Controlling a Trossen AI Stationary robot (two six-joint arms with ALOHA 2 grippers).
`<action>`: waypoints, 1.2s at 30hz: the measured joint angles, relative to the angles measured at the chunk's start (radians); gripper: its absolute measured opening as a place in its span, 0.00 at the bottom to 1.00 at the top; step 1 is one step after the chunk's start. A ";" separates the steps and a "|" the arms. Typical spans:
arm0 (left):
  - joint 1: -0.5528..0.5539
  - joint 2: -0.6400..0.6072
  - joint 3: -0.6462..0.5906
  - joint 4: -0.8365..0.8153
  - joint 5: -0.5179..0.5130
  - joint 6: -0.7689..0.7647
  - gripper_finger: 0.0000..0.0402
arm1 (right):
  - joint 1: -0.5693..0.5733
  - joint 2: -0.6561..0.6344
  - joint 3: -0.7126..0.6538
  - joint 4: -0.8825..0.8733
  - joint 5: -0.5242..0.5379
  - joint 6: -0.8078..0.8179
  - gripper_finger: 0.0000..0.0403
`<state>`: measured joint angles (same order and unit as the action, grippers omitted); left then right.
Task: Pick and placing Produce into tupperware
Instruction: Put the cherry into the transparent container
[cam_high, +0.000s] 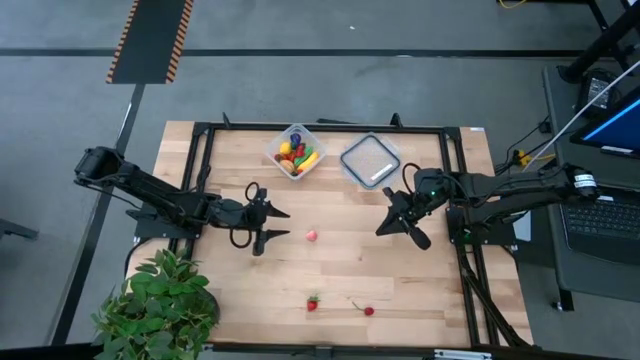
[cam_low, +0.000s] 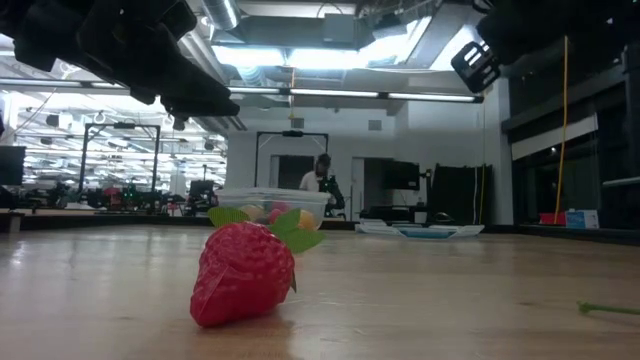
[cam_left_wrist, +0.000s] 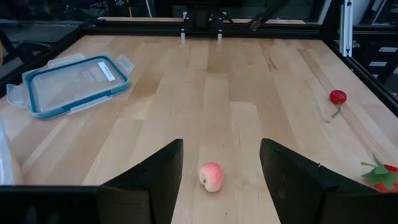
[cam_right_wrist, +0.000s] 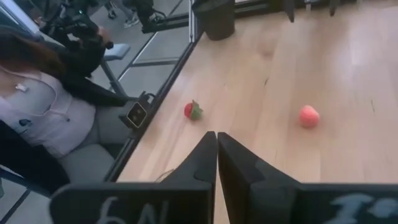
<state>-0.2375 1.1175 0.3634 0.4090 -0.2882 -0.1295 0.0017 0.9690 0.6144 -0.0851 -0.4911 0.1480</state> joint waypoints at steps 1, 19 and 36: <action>0.000 0.000 0.000 0.001 0.000 0.000 0.51 | 0.000 0.000 0.000 -0.007 0.000 0.000 0.04; 0.000 0.000 0.000 -0.001 0.000 -0.002 0.51 | 0.182 0.061 0.104 -0.241 0.267 0.104 0.01; -0.002 0.000 0.000 -0.011 0.000 -0.023 0.51 | 0.498 0.447 0.405 -0.528 0.435 0.293 0.01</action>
<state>-0.2390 1.1175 0.3634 0.3977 -0.2882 -0.1521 0.4994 1.4159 1.0190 -0.6130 -0.0566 0.4414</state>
